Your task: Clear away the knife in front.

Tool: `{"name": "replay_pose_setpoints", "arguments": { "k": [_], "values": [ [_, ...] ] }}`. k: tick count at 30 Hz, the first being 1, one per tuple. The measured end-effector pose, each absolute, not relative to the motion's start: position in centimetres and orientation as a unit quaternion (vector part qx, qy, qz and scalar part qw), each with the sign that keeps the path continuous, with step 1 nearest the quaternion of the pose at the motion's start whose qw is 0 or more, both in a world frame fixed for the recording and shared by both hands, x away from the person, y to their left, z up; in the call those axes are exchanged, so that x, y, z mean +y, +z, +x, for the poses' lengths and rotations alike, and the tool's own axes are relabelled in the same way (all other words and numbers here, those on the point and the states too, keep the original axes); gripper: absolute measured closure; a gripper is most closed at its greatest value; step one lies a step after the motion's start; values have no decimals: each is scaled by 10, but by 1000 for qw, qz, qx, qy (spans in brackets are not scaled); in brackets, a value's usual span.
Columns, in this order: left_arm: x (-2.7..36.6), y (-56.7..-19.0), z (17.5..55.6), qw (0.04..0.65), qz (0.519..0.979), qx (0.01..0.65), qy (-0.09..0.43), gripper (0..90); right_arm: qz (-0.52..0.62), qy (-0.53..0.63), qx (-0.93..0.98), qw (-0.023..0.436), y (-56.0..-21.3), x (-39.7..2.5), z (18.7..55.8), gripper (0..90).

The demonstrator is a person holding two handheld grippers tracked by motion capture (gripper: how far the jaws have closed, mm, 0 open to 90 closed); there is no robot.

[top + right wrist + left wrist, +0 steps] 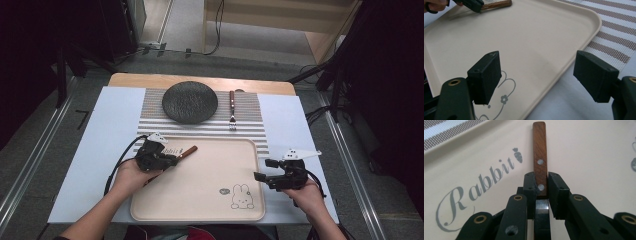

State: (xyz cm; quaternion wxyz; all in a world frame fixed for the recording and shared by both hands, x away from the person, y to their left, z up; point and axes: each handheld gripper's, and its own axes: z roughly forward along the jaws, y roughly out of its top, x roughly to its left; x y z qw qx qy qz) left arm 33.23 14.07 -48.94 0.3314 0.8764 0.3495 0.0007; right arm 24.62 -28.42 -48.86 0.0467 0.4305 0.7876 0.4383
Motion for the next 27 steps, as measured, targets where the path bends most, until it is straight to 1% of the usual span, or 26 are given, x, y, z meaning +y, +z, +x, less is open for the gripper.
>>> {"name": "replay_pose_setpoints", "arguments": {
  "k": [2, 3, 4, 6, 9, 12, 14, 19, 27],
  "values": [
    [141, -490, 332, 333, 875, 351, -2, 768, 431, 438, 788, 47, -489, -284, 246, 204],
    [141, -490, 333, 333, 874, 353, -5, 716, 430, 438, 788, 47, -489, -284, 246, 203],
    [141, -490, 333, 339, 871, 354, -8, 716, 430, 438, 788, 47, -489, -284, 246, 203],
    [142, -489, 334, 341, 870, 356, -17, 618, 430, 439, 788, 46, -489, -284, 246, 203],
    [142, -489, 335, 347, 866, 360, -23, 522, 431, 439, 787, 45, -489, -284, 246, 203],
    [142, -488, 336, 349, 865, 359, -23, 441, 431, 438, 787, 46, -489, -284, 246, 203],
    [143, -486, 336, 353, 864, 358, -21, 407, 431, 437, 788, 46, -489, -284, 246, 203],
    [144, -479, 336, 375, 856, 355, -20, 361, 431, 436, 789, 47, -489, -283, 246, 203],
    [138, -466, 339, 396, 856, 333, -13, 346, 431, 435, 789, 47, -489, -283, 246, 203]
  ]
}}
